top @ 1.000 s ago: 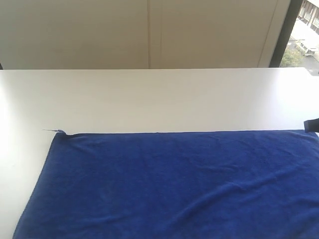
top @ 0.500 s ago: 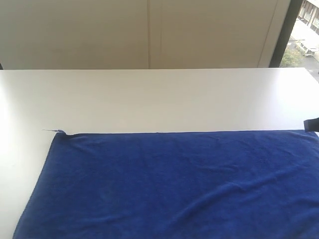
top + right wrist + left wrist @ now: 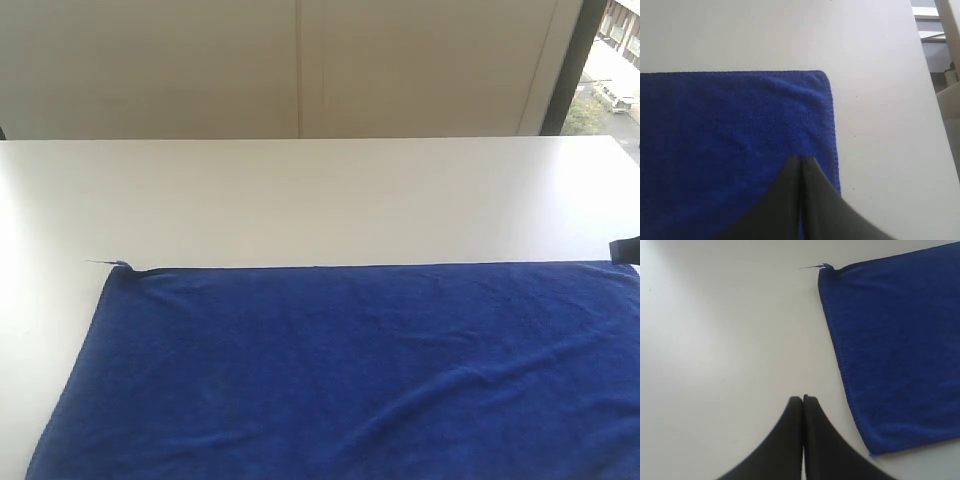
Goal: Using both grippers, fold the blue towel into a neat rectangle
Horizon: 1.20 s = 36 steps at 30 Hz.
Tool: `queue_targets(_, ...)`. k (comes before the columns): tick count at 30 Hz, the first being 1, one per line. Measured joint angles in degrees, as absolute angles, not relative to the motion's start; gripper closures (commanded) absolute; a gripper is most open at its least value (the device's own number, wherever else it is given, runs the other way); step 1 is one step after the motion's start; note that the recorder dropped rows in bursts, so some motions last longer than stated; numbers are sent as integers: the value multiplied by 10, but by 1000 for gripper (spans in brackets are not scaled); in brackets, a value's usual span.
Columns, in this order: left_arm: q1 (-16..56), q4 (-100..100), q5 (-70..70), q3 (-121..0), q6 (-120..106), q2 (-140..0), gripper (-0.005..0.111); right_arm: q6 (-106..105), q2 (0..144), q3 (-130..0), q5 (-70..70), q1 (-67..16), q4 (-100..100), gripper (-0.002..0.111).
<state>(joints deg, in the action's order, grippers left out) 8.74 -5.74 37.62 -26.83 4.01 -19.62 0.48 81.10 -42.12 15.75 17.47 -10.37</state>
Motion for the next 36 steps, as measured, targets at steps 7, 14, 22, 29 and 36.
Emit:
queue_targets(7,87,-56,375,-268,40,-196,107,5,811,-421,157,175,-104,108)
queue_targets(14,87,-55,375,-268,40,-196,107,5,811,-421,157,175,-104,108)
queue_targets(22,87,-54,375,-268,40,-196,107,37,829,-444,215,177,-104,108)
queue_targets(29,87,-43,375,-268,40,-196,107,14,947,-581,450,177,-115,108)
queue_targets(36,87,-31,375,-268,40,-196,107,7,966,-588,459,177,-116,102)
